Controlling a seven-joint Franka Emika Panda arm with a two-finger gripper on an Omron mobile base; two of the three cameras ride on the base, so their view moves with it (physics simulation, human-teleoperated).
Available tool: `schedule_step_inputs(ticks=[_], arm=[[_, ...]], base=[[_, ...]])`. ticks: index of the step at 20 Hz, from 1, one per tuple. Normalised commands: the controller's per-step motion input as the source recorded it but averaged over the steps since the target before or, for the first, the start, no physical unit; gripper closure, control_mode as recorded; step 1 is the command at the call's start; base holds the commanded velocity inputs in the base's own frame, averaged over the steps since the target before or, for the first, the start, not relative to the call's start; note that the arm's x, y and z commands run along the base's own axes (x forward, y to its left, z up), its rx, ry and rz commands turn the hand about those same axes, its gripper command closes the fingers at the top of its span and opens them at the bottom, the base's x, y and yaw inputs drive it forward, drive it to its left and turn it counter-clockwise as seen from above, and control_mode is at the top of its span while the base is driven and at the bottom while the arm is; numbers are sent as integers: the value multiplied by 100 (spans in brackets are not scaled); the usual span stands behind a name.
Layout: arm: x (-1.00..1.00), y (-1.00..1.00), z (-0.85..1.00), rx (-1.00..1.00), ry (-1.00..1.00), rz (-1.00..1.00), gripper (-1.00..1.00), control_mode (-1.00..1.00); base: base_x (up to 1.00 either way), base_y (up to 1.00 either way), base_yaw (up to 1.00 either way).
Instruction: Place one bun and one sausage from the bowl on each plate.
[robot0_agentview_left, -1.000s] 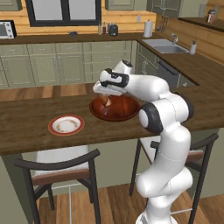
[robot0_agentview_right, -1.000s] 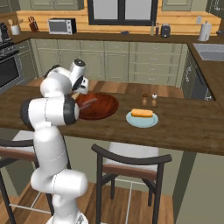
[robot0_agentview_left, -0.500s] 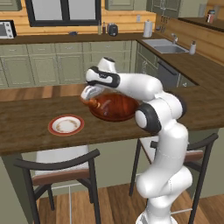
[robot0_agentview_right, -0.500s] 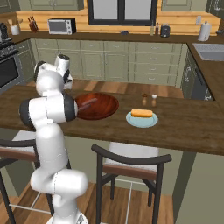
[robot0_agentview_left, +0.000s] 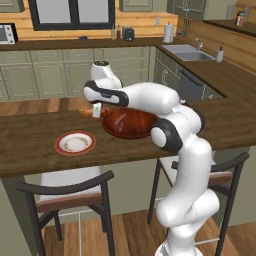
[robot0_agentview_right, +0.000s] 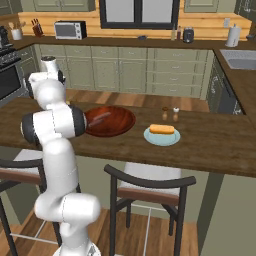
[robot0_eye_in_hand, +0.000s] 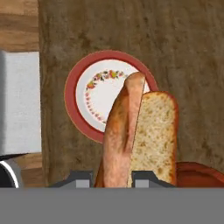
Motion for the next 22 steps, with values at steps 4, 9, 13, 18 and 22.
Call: schedule_step_inputs(ticks=[4, 9, 13, 18, 22], arm=[[-16, 23, -19, -11, -52, 48, 100, -100], [-2, 2, -1, 14, 1, 8, 100, -100], [21, 33, -3, 2, 1, 30, 100, -100], [21, 49, -1, -2, 0, 28, 100, -100], [11, 38, -3, -12, 0, 16, 100, -100]], base=[[0, 0, 0], [0, 0, 0], [0, 0, 0], [0, 0, 0], [0, 0, 0]])
